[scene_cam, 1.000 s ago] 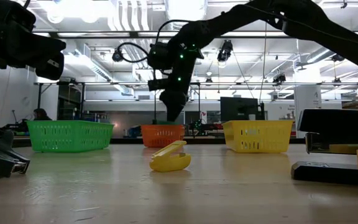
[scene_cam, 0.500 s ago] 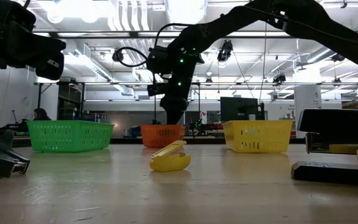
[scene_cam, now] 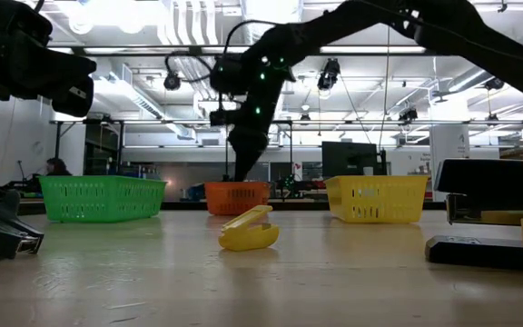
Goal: Pick and place Stapler, Stapler remover, tape
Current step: Put the green tape into the orange basket, then put the yellow tape into the orange basket
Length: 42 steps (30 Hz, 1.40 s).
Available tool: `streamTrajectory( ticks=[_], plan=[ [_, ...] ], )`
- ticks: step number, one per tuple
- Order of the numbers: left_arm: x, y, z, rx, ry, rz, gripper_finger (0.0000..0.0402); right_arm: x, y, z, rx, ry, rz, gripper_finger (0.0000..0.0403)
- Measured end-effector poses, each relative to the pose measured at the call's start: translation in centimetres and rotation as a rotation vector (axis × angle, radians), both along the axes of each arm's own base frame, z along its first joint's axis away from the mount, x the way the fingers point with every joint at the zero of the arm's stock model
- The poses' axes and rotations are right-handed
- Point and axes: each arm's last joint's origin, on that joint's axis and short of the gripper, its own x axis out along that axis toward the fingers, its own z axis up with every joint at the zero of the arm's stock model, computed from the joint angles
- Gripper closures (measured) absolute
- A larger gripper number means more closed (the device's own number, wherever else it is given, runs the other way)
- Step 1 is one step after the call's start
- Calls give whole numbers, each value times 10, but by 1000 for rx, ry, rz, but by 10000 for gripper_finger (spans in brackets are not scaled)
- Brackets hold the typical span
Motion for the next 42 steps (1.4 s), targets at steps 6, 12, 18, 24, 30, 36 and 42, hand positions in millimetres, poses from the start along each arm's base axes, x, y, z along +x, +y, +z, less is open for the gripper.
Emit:
streamTrajectory(
  ticks=[6,12,18,24,30,36,42],
  plan=[
    [0,0,0,0,0,0,378,-5,5,40,28,-116,-41,196],
    [0,0,0,0,0,-1,378,-4,30,59,225,-213,-4,175],
    [0,0,0,0,0,-1,378,4,65,61,330,-218,78,166],
    [0,0,0,0,0,-1,378,6,110,61,348,-167,176,168],
    [0,0,0,0,0,-1,378,1,150,63,365,-96,243,172],
    [0,0,0,0,0,-1,378,-4,186,55,383,-24,290,167],
    [0,0,0,0,0,-1,378,-10,219,53,388,21,354,173]
  ],
)
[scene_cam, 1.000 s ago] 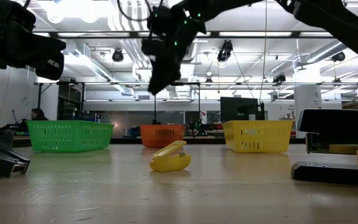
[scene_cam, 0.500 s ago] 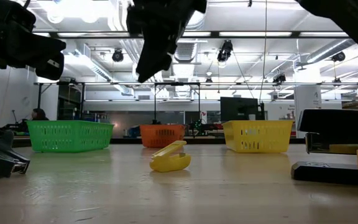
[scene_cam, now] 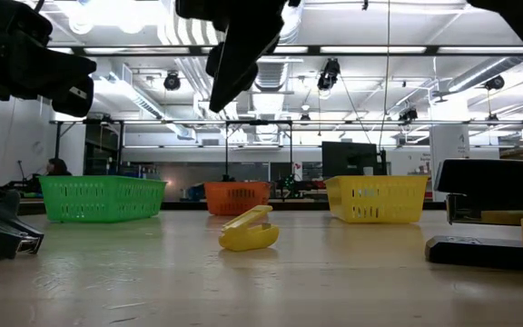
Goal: Pick and place Stapler, Stapler remover, tape
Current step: Put the yellow tape into the orange basket
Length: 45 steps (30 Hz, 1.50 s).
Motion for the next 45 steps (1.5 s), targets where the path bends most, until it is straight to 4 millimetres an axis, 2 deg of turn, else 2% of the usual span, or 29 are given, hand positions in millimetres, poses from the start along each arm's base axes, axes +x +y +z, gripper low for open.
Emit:
streamTrajectory(
  ticks=[7,17,29,36,40,45],
  plan=[
    [0,0,0,0,0,0,378,-7,28,-5,6,35,40,172],
    [0,0,0,0,0,0,378,-21,51,-18,-3,123,78,176],
    [0,0,0,0,0,0,378,-54,89,-48,-29,267,94,168],
    [0,0,0,0,0,0,378,-75,116,-68,-159,285,184,179],
    [0,0,0,0,0,0,378,-80,128,-69,-165,265,242,182],
    [0,0,0,0,0,0,378,-77,138,-57,-162,196,305,182]
  ],
)
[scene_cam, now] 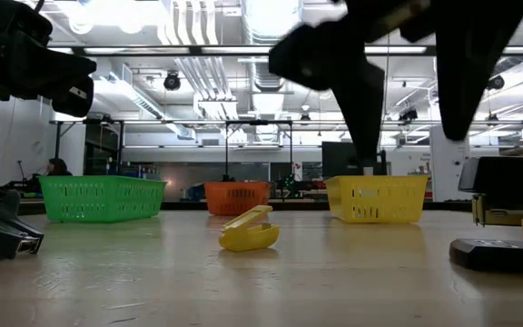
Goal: Pick and place Stapler, Stapler remover, tape
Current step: Put the yellow tape into the orange basket
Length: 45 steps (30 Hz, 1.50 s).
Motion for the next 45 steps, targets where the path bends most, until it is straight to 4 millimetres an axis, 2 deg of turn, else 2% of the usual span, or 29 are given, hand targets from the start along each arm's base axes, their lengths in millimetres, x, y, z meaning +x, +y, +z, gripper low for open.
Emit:
streamTrajectory(
  ticks=[5,11,18,32,36,45],
  plan=[
    [0,0,0,0,0,0,378,-5,17,8,19,-31,86,181],
    [0,0,0,0,0,0,378,-26,35,-16,-16,33,148,182],
    [0,0,0,0,0,0,378,-25,43,-26,-8,-39,146,184],
    [0,0,0,0,0,0,378,-28,41,-49,6,-66,162,186],
    [0,0,0,0,0,0,378,-26,40,-48,7,-71,163,210],
    [0,0,0,0,0,0,378,-21,33,-48,5,-76,160,313]
  ],
)
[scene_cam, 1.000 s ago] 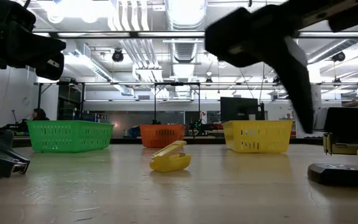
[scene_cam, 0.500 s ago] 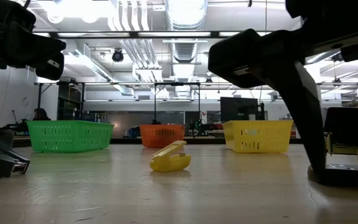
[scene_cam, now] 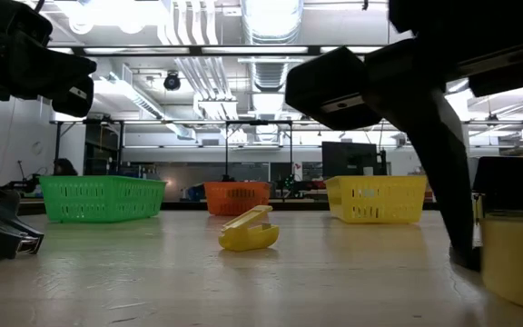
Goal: Pick and place Stapler, Stapler remover, tape
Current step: Put the yellow tape into the orange basket
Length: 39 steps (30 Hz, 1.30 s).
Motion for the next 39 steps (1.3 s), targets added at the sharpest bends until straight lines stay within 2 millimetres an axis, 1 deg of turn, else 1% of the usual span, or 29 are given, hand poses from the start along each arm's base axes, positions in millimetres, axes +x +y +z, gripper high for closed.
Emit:
streamTrajectory(
  ticks=[5,8,16,22,33,39],
  plan=[
    [0,0,0,0,0,0,378,3,-4,1,0,-3,-16,357],
    [0,0,0,0,0,0,378,6,-6,3,4,-9,-23,367],
    [0,0,0,0,0,0,378,17,-13,15,24,-45,-45,354],
    [0,0,0,0,0,0,378,27,-16,30,46,-89,-48,356],
    [0,0,0,0,0,0,378,39,-26,64,45,-113,-62,356],
    [0,0,0,0,0,0,378,44,-34,81,-14,-163,-72,356]
  ],
)
